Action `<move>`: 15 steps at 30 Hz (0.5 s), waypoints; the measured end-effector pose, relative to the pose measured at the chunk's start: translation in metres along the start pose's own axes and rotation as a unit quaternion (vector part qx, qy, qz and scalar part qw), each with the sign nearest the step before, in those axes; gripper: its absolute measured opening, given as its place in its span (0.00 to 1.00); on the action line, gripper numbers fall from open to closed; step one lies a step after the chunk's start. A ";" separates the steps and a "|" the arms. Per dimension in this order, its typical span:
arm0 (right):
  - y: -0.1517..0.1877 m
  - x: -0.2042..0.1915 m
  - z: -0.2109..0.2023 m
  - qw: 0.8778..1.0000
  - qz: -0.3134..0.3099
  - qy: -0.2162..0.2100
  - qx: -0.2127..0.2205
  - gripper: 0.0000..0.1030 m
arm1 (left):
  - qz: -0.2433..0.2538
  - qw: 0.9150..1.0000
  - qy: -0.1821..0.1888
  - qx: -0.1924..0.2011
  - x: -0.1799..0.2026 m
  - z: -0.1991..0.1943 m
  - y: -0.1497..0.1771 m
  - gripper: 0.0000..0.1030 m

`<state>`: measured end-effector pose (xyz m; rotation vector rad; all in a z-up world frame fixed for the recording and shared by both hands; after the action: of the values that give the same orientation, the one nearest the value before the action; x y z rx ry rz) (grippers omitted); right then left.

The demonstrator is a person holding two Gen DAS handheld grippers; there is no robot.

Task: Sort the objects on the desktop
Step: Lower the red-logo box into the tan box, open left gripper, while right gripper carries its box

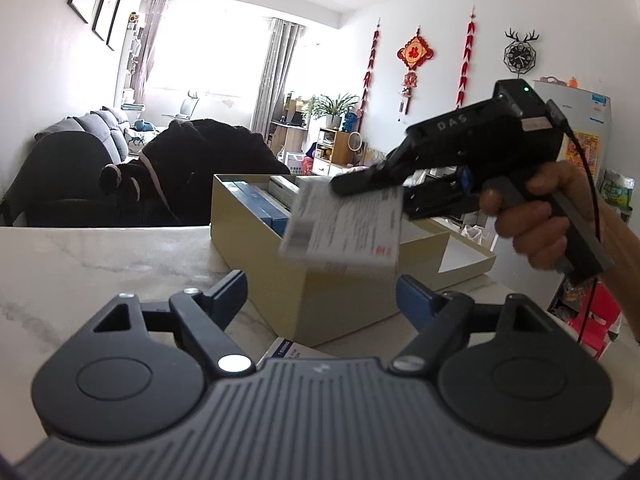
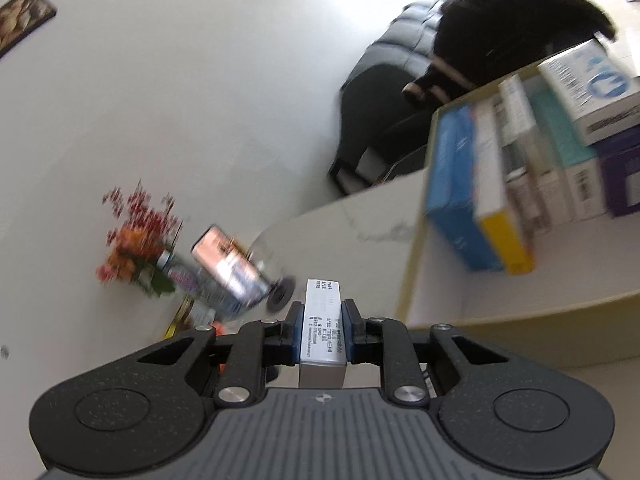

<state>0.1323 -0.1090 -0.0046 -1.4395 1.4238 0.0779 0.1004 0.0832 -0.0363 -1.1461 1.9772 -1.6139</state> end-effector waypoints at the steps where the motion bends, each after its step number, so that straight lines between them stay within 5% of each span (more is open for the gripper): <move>1: -0.005 0.005 -0.005 1.000 0.004 0.005 0.012 0.21 | -0.001 1.000 -0.004 0.003 -0.002 0.000 0.000 0.83; 9: -0.041 0.050 -0.039 0.992 0.030 0.074 0.094 0.21 | -0.017 1.000 -0.018 0.012 -0.009 0.002 0.001 0.84; 15: -0.046 0.091 -0.043 0.977 0.037 0.175 0.117 0.21 | -0.023 0.999 -0.022 0.010 -0.011 0.006 0.002 0.84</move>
<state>0.1673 -0.2129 -0.0194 -1.2457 1.7095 -0.3026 0.1110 0.0877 -0.0425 -1.2187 1.9164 -1.6127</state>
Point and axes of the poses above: each gripper's, at about its wrist camera, not at the fingertips, and z roughly the way its jaws point, x to its right, y to its underside, the point moved 5 cm from there along z, roughly the way its jaws point, and after that the axes turned 2 degrees about -z, right-handed, at the moved point
